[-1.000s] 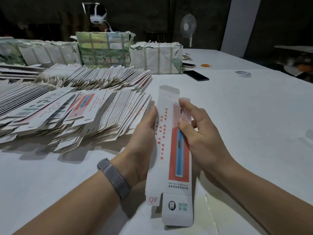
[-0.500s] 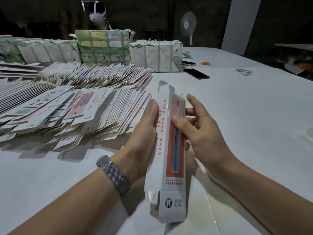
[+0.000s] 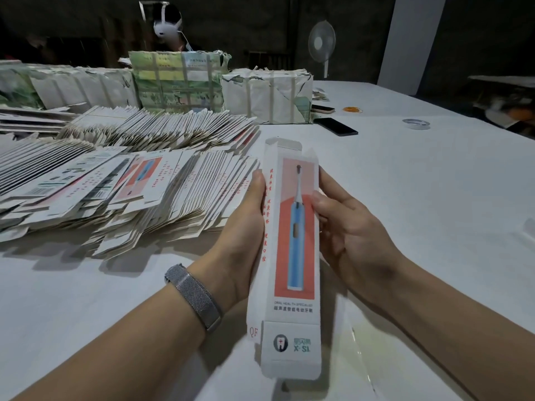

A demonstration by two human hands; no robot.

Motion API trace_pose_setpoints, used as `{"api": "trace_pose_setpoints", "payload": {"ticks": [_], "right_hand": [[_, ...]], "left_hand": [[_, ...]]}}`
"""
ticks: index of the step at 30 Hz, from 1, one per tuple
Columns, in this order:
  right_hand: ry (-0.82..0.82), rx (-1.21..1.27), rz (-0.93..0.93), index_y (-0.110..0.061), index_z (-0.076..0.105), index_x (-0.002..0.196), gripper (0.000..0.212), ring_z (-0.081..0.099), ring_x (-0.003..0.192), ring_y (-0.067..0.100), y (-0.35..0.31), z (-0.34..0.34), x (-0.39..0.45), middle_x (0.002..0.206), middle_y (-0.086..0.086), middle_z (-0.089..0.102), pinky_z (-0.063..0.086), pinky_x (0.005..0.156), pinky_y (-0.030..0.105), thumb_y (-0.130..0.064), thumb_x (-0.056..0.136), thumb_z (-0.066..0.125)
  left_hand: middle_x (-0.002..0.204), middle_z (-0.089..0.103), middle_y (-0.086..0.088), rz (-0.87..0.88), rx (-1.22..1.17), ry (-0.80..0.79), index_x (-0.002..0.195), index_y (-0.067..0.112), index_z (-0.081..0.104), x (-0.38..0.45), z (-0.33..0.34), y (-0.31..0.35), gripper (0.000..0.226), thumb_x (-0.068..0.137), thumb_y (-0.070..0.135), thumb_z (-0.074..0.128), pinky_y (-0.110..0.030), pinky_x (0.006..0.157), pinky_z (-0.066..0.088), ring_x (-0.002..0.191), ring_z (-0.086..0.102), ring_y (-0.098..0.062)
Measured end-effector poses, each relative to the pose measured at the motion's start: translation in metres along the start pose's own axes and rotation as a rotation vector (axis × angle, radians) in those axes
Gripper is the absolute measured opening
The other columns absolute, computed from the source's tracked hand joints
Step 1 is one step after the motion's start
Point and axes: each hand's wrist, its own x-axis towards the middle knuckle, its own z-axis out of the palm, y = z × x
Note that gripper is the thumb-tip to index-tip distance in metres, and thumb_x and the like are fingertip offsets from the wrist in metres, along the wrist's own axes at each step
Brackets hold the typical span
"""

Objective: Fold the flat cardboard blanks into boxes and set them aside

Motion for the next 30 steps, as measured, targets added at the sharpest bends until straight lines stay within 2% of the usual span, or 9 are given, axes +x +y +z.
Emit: {"api": "trace_pose_setpoints", "payload": {"ticks": [2, 5, 8, 10, 14, 18, 23, 25, 30], "right_hand": [[0.015, 0.015, 0.008, -0.051, 0.068, 0.118, 0.038, 0.07, 0.105, 0.027, 0.0, 0.0, 0.0, 0.114, 0.001, 0.075, 0.051, 0.098, 0.054, -0.045, 0.081, 0.068], [0.017, 0.042, 0.004, -0.053, 0.071, 0.111, 0.034, 0.072, 0.098, 0.024, 0.0, 0.001, 0.0, 0.111, 0.001, 0.076, 0.054, 0.093, 0.052, -0.041, 0.078, 0.069], [0.007, 0.108, -0.034, -0.047, 0.074, 0.106, 0.041, 0.072, 0.093, 0.019, -0.002, 0.003, -0.001, 0.108, 0.002, 0.076, 0.059, 0.088, 0.044, -0.041, 0.065, 0.076], [0.016, 0.13, -0.047, -0.046, 0.076, 0.103, 0.042, 0.072, 0.088, 0.019, -0.003, 0.005, -0.001, 0.105, 0.004, 0.077, 0.061, 0.085, 0.043, -0.039, 0.061, 0.078], [0.049, 0.113, -0.058, -0.045, 0.072, 0.109, 0.051, 0.071, 0.088, 0.025, -0.003, 0.006, -0.001, 0.108, 0.017, 0.073, 0.06, 0.083, 0.049, -0.038, 0.059, 0.08], [0.076, 0.107, -0.067, -0.041, 0.068, 0.115, 0.059, 0.07, 0.087, 0.028, -0.004, 0.006, -0.002, 0.111, 0.024, 0.069, 0.058, 0.084, 0.053, -0.036, 0.058, 0.08], [0.093, 0.047, -0.073, -0.039, 0.064, 0.122, 0.062, 0.073, 0.082, 0.022, -0.004, 0.006, -0.003, 0.095, 0.017, 0.071, 0.061, 0.068, 0.034, -0.038, 0.062, 0.076], [0.1, -0.002, -0.078, -0.04, 0.062, 0.123, 0.058, 0.074, 0.081, 0.021, -0.005, 0.007, -0.003, 0.094, 0.018, 0.07, 0.06, 0.066, 0.032, -0.038, 0.066, 0.073], [0.098, -0.082, -0.085, -0.046, 0.061, 0.121, 0.048, 0.071, 0.081, 0.023, -0.009, 0.004, 0.0, 0.088, 0.015, 0.061, 0.06, 0.077, 0.05, -0.039, 0.074, 0.071]], "left_hand": [[0.102, 0.073, -0.02, 0.029, 0.038, 0.047, 0.1, 0.021, 0.08, -0.001, 0.001, 0.0, 0.068, 0.083, 0.076, 0.043, -0.038, 0.069, 0.064, 0.072, 0.074, -0.026], [0.094, 0.079, -0.012, 0.131, 0.162, 0.151, 0.097, 0.026, 0.079, -0.002, 0.003, 0.002, 0.061, 0.094, 0.071, 0.037, -0.033, 0.06, 0.062, 0.074, 0.077, -0.023], [0.083, 0.073, 0.011, 0.368, 0.341, 0.25, 0.112, 0.026, 0.058, 0.002, 0.002, 0.001, 0.046, 0.101, 0.064, 0.034, -0.033, 0.07, 0.06, 0.077, 0.073, -0.01], [0.076, 0.069, 0.017, 0.449, 0.39, 0.27, 0.119, 0.03, 0.048, 0.003, 0.002, 0.001, 0.034, 0.103, 0.058, 0.035, -0.033, 0.072, 0.059, 0.076, 0.071, -0.007], [0.103, 0.071, 0.007, 0.623, 0.475, 0.28, 0.122, 0.03, 0.057, 0.002, 0.004, 0.003, 0.032, 0.104, 0.047, 0.037, -0.037, 0.084, 0.058, 0.096, 0.07, -0.013], [0.096, 0.074, 0.017, 0.662, 0.558, 0.249, 0.12, 0.029, 0.065, -0.001, 0.006, 0.003, 0.037, 0.099, 0.049, 0.042, -0.021, 0.073, 0.055, 0.088, 0.072, -0.005], [0.101, 0.075, 0.009, 0.637, 0.583, 0.216, 0.124, 0.029, 0.064, -0.002, 0.005, 0.002, 0.037, 0.099, 0.045, 0.042, -0.036, 0.08, 0.06, 0.089, 0.074, -0.013], [0.103, 0.075, 0.007, 0.643, 0.569, 0.208, 0.128, 0.028, 0.062, -0.003, 0.006, 0.002, 0.039, 0.099, 0.044, 0.041, -0.04, 0.083, 0.06, 0.091, 0.074, -0.014], [0.101, 0.071, -0.017, 0.641, 0.483, 0.196, 0.129, 0.037, 0.05, -0.004, 0.011, 0.001, 0.032, 0.097, 0.041, 0.044, -0.053, 0.077, 0.061, 0.08, 0.072, -0.028]]}}
